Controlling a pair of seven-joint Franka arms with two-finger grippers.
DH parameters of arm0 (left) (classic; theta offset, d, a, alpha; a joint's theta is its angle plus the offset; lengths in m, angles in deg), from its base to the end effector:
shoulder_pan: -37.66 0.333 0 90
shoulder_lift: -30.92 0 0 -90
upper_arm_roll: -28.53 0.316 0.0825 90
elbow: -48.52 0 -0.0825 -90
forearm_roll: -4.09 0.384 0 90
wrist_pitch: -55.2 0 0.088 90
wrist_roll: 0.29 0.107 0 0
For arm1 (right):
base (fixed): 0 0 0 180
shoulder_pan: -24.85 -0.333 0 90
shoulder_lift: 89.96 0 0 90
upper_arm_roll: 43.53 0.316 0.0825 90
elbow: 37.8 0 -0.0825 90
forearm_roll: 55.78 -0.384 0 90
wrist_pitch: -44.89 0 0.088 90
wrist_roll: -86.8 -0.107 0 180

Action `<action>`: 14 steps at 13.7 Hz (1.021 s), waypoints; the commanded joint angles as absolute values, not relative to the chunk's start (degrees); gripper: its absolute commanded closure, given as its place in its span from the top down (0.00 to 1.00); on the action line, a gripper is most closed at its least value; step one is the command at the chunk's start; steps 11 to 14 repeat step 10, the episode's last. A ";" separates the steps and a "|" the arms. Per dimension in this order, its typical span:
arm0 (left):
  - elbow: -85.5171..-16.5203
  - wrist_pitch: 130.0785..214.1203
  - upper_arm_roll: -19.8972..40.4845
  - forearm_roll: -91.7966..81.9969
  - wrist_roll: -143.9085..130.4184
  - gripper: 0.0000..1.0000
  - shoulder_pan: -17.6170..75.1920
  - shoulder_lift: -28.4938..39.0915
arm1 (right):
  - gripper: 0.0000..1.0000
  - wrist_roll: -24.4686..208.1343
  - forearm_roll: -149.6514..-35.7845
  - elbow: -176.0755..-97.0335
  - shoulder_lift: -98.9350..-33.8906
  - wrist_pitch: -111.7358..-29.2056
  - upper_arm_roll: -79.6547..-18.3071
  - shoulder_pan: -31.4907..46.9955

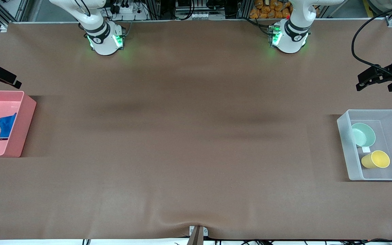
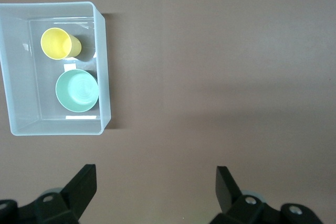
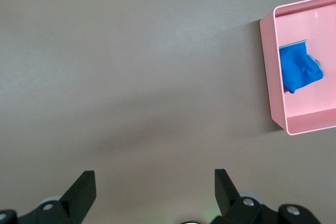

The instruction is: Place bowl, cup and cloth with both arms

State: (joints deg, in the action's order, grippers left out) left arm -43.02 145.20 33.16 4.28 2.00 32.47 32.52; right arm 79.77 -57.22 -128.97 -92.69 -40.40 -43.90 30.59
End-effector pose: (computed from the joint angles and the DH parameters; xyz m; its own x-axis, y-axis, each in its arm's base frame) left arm 0.5457 -0.0043 0.6271 0.9988 -0.0498 0.0009 -0.0497 -0.9988 -0.0011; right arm 0.5282 -0.0538 0.6339 0.9726 -0.2251 -0.0576 -0.2265 -0.9738 -0.0185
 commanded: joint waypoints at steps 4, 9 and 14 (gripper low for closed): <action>-42.54 144.85 33.19 3.56 4.37 1.00 32.39 32.50 | 1.00 80.38 -56.58 -127.62 -92.07 -39.49 -43.44 30.92; -42.71 144.85 33.19 3.56 3.58 1.00 32.21 32.41 | 1.00 80.38 -56.92 -127.54 -91.55 -39.31 -43.53 31.70; -42.71 144.85 33.19 3.56 3.31 1.00 32.21 32.41 | 1.00 80.38 -57.01 -127.36 -91.29 -39.31 -43.62 31.79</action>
